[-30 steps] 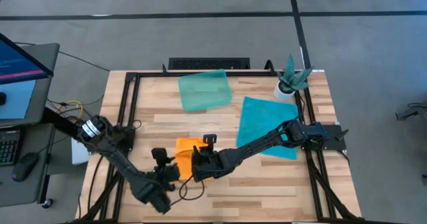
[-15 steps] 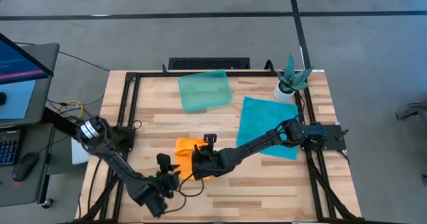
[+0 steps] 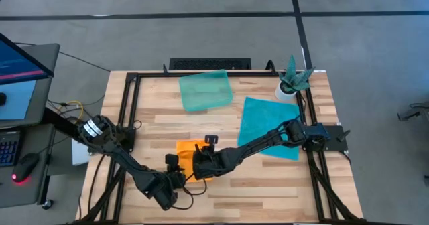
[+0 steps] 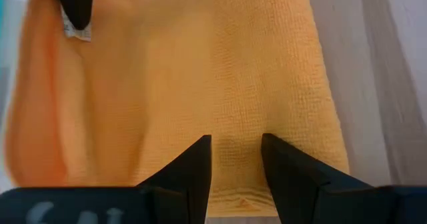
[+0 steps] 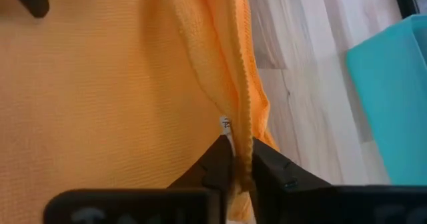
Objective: Roll microfiber towels into tight, uniform cylinder then place into a basket
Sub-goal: Roll the yellow microfiber towel
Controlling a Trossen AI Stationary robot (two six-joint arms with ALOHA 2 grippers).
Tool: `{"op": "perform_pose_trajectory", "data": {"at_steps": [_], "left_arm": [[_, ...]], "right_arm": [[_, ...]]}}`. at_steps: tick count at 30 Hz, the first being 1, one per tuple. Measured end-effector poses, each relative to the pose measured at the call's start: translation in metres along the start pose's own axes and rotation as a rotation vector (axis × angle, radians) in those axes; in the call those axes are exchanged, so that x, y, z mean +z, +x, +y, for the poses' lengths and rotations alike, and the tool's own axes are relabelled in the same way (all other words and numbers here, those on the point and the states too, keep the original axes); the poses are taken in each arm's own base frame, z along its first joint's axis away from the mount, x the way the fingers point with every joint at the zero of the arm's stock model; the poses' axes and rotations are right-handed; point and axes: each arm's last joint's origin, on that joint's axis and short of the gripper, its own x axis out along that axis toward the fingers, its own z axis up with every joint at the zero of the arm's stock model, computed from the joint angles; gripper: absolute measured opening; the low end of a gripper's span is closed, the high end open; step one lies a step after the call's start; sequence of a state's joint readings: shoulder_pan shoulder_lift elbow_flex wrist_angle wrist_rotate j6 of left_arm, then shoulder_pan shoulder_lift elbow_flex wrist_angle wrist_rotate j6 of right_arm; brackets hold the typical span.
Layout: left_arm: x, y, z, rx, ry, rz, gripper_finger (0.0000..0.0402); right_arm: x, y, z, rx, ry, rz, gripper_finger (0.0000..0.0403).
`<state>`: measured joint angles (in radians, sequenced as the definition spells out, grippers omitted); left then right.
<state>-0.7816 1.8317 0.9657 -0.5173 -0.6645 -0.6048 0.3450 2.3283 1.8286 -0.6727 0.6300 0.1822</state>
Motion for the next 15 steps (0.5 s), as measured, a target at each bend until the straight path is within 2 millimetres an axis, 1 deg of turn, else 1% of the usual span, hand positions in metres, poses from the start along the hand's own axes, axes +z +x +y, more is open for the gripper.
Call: {"op": "perform_pose_trajectory", "data": {"at_steps": [4, 8, 11, 15], "left_arm": [[0.000, 0.000, 0.000, -0.019, -0.002, 0.014, 0.0125], [0.000, 0.000, 0.000, -0.024, -0.003, 0.016, 0.0125], [0.000, 0.000, 0.000, -0.025, -0.003, 0.017, 0.0125], [0.000, 0.000, 0.000, -0.025, -0.003, 0.017, 0.0125]], "right_arm": [[-0.001, 0.000, 0.000, -0.002, -0.014, 0.014, 0.0104], [-0.002, -0.007, -0.006, -0.010, -0.025, 0.038, 0.0128], [0.001, -0.019, -0.014, -0.009, -0.005, 0.032, 0.0137], [0.005, -0.039, -0.024, -0.003, 0.022, 0.014, 0.0138]]}}
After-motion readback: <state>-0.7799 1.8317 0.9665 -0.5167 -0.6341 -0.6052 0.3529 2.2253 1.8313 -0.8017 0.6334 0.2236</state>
